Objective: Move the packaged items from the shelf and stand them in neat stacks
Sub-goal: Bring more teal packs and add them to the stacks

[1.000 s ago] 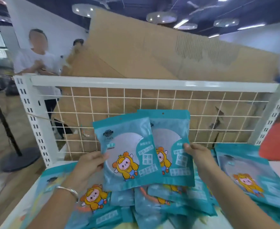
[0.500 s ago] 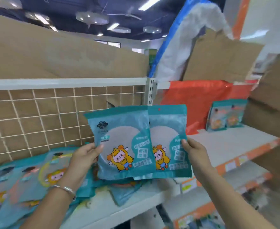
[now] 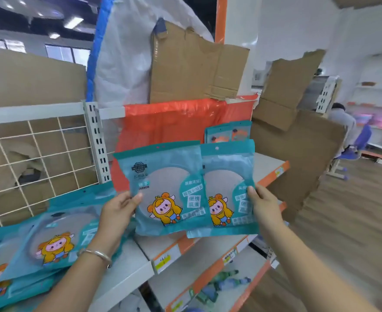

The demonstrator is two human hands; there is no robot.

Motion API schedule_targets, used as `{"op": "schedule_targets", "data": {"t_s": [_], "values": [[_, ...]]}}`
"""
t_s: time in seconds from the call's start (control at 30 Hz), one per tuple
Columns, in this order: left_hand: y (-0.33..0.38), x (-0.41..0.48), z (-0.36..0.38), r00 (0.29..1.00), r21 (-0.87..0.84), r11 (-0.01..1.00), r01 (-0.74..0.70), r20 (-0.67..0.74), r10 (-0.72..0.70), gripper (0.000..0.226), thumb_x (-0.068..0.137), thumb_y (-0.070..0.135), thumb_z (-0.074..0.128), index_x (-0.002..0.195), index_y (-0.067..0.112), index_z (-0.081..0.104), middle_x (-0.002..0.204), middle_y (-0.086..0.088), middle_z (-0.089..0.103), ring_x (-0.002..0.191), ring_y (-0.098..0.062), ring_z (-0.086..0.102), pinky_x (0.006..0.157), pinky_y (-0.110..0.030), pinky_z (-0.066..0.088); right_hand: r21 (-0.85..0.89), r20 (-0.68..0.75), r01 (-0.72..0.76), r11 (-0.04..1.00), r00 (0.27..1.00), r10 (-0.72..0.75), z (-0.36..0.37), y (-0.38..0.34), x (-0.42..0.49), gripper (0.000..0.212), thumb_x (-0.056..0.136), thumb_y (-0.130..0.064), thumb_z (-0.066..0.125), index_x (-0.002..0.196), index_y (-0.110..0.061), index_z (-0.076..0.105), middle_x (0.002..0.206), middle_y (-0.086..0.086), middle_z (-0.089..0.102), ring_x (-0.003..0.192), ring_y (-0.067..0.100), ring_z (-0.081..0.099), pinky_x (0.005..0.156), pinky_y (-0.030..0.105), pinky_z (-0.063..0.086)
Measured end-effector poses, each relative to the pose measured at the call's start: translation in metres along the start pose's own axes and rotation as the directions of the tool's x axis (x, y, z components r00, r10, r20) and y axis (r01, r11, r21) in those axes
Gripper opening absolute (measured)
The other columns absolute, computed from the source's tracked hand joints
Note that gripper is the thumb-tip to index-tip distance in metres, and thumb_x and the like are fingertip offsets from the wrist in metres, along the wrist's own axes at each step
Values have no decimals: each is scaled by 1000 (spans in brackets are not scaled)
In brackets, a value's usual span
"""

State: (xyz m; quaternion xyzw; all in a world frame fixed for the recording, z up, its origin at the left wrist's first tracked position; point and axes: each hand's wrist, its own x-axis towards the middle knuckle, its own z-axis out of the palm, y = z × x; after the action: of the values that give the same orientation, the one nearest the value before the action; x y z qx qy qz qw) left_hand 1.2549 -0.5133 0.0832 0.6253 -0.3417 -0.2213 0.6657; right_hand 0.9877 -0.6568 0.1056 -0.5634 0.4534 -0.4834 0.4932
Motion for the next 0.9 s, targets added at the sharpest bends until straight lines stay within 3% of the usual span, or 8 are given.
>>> {"op": "schedule_targets", "data": {"t_s": [0.1,0.17,0.3,0.4,0.57,0.67,0.8,0.9], "values": [[-7,23,41,998,-13,999,-33,49,33,7,89,18,61,89,19,69,82,5,73,72,-4,67,65,-12,51,6,-49,-26,1000,998,26,-18,11,24,23,100,-21,43,97,-21,65,91,0,69,81,18,65,72,32,53],[-12,42,68,997,-34,999,-42,69,44,9,89,16,61,90,22,68,80,8,71,65,4,64,62,-8,50,3,-86,-20,1000,996,20,-29,17,46,24,100,-21,43,91,-27,64,90,-1,70,82,18,66,76,34,53],[-25,86,122,994,-93,995,-40,101,50,12,89,16,61,90,25,68,78,12,74,71,-1,65,72,-19,52,2,-131,-15,1000,991,15,-47,21,104,22,100,-21,44,96,-24,65,89,-1,70,80,18,67,75,35,54],[-29,121,162,993,-130,991,-38,110,53,14,89,15,61,91,27,68,79,16,73,72,1,66,72,-18,53,-3,-137,-26,1000,990,26,-54,17,156,21,100,-22,44,102,-21,65,94,1,71,83,19,67,72,33,53],[-33,179,213,995,-166,986,-19,92,35,13,89,14,61,97,21,69,88,3,74,86,-18,65,83,-33,52,-31,-142,-1,1000,990,-4,-58,16,243,20,100,-23,44,102,-24,64,98,5,70,91,27,66,84,42,53],[-39,205,238,995,-158,987,-17,90,32,17,90,15,59,105,14,68,96,-5,72,90,-22,65,82,-34,52,-13,-142,-23,1000,990,20,-60,28,282,21,100,-24,45,106,-23,65,98,5,71,92,29,67,88,47,53],[-54,232,266,996,-125,992,-17,89,28,12,90,17,59,97,21,68,93,-4,73,87,-23,67,81,-38,53,25,-137,-32,999,990,36,-66,46,324,21,100,-22,43,106,-24,64,93,1,70,83,22,67,80,40,54],[-69,251,285,998,-101,995,-20,64,27,13,91,17,58,96,24,68,94,-2,73,89,-21,68,80,-34,54,38,-122,-59,998,990,64,-71,58,360,21,100,-21,42,98,-26,63,87,-1,69,77,18,65,71,33,53]]}}
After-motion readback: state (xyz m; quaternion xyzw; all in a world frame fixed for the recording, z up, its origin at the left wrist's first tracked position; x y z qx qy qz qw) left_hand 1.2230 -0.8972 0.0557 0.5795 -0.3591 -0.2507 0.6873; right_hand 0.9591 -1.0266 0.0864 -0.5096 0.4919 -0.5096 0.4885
